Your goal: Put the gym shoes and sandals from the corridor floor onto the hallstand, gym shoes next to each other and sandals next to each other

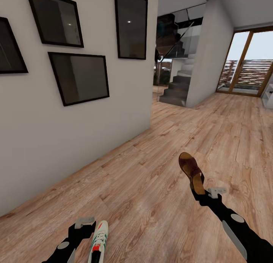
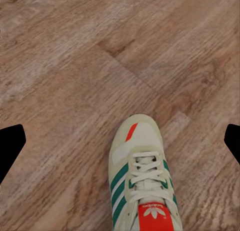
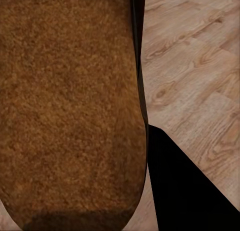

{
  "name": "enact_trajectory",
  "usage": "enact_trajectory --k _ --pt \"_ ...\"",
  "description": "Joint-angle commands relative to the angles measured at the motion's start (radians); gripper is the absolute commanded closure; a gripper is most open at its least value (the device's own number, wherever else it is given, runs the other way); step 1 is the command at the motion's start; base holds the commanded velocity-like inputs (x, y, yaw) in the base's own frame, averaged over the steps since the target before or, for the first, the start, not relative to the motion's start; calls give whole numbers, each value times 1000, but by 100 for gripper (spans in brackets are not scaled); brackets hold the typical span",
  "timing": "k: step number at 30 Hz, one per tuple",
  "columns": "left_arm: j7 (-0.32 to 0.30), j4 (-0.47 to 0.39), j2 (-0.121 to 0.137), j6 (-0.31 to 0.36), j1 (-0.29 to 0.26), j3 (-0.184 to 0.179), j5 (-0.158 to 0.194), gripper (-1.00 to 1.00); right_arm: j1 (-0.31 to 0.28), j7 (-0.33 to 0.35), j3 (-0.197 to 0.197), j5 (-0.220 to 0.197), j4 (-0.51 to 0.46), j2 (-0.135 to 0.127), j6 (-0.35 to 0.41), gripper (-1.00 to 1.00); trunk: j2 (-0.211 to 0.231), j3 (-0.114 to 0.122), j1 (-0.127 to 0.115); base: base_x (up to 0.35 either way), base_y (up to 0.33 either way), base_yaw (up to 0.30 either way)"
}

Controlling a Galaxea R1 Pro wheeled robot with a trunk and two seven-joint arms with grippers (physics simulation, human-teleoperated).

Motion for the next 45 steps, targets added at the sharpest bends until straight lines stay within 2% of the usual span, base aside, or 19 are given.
enact_trajectory --k 1,6,9,12,17,20,29,45 --pt "-6 -1 -1 -3 -1 9 -8 -100 -1 2 4 -14 -2 -1 -3 100 0 -1 0 0 0 -1" --pt "-7 0 2 -2 -1 10 -9 -100 -1 2 6 -15 -43 4 2 100 -21 -11 11 0 0 0" --pt "-7 0 5 -3 -1 10 -8 -100 -1 2 7 -16 -95 6 36 100 -42 -20 23 0 0 0" --pt "-7 3 7 -3 -1 10 -7 -100 -1 2 8 -16 -165 7 119 100 -63 -30 34 0 0 0" --pt "-6 6 8 -3 -1 11 -7 -100 -1 2 4 -19 -318 16 335 100 -98 -45 53 0 0 0" --pt "-6 7 8 -3 -1 11 -9 -100 0 2 4 -15 -351 16 379 100 -119 -55 65 0 0 0" --pt "-4 8 15 -2 1 11 -11 -100 2 2 1 -12 -341 11 400 100 -122 -92 69 0 0 0" --pt "-6 11 27 -3 2 3 -14 -100 2 0 1 -12 -342 10 400 100 -126 -177 77 0 0 0"
